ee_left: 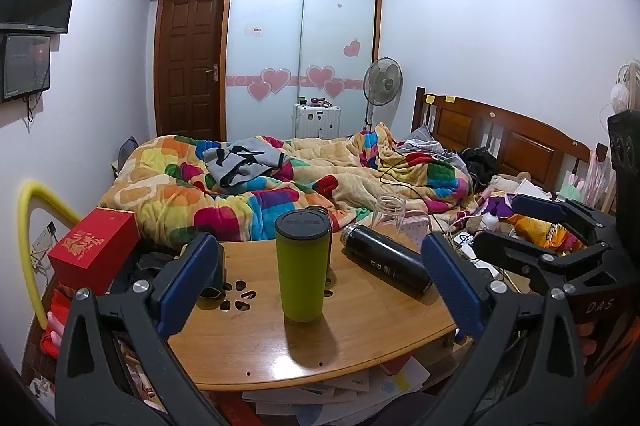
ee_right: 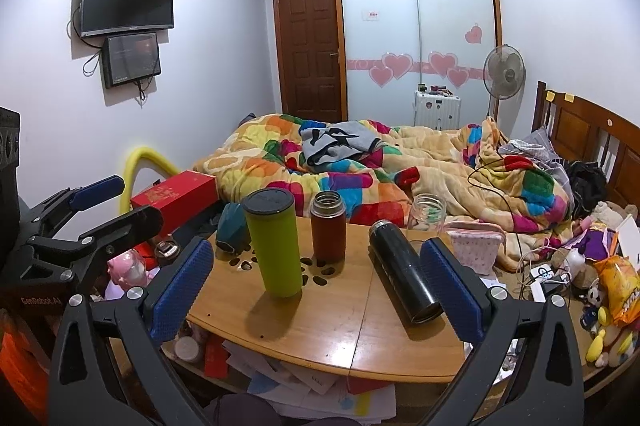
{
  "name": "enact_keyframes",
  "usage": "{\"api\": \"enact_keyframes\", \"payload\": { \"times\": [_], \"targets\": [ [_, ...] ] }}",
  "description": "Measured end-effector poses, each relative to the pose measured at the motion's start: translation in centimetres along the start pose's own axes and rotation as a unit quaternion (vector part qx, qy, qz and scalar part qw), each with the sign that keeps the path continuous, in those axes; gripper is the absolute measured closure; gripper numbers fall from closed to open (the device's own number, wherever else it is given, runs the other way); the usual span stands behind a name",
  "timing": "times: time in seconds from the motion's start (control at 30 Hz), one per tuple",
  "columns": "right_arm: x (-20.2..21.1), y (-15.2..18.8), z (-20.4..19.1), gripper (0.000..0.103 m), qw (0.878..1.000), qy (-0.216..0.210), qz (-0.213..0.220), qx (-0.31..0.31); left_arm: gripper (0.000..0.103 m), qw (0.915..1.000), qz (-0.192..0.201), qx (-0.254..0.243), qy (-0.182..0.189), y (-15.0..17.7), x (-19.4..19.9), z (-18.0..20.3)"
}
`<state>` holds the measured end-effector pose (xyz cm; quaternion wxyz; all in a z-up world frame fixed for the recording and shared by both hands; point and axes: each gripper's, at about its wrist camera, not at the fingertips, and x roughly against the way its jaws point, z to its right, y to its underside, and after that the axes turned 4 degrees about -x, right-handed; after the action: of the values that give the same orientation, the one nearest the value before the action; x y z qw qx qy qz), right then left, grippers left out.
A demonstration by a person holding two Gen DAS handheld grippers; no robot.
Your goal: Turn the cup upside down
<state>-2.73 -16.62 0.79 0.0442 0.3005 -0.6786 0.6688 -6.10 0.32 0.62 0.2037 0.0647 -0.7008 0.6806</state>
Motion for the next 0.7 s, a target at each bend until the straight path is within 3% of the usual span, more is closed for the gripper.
{"api": "enact_keyframes", "payload": {
  "times": [0.7],
  "targets": [
    [0.49,-0.51,0.28,0.000,1.000,0.000,0.010,-0.003,0.000,1.0000,0.005,-0.003,0.002,-0.59,0.37,0.07]
  ]
}}
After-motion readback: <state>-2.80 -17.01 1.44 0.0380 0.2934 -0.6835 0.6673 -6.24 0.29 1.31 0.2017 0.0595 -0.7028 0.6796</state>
